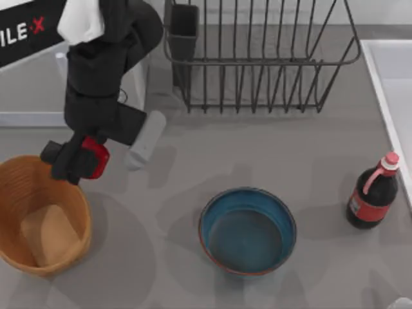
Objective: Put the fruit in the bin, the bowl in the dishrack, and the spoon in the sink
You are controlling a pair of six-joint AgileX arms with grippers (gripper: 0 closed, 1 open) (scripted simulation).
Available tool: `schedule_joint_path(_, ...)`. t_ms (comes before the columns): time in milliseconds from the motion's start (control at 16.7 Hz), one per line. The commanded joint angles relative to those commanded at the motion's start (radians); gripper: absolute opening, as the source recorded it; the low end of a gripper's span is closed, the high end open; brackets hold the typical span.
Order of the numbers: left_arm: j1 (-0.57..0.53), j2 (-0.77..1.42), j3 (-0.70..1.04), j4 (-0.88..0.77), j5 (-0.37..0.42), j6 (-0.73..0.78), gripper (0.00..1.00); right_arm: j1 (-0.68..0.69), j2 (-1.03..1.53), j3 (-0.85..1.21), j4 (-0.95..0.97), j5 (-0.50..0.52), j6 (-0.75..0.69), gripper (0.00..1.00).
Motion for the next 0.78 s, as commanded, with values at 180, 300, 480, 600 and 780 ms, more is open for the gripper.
schedule_joint_path(180, -0.008, 0.001, 0.008, -0.040, -0.029, 0.157, 0.00, 0.000, 0.000, 0.000, 0.000, 0.000, 0.000, 1.00)
schedule_joint_path(300, -0.015, 0.003, 0.016, -0.068, -0.047, 0.270, 0.00, 0.000, 0.000, 0.000, 0.000, 0.000, 0.000, 1.00)
schedule_joint_path(480, -0.025, 0.003, 0.029, -0.114, -0.075, 0.463, 0.00, 0.000, 0.000, 0.000, 0.000, 0.000, 0.000, 1.00)
schedule_joint_path(600, -0.031, -0.001, 0.035, -0.146, -0.096, 0.601, 0.00, 0.000, 0.000, 0.000, 0.000, 0.000, 0.000, 1.00)
schedule_joint_path(780, -0.039, -0.011, 0.039, -0.191, -0.131, 0.807, 0.00, 0.000, 0.000, 0.000, 0.000, 0.000, 0.000, 1.00)
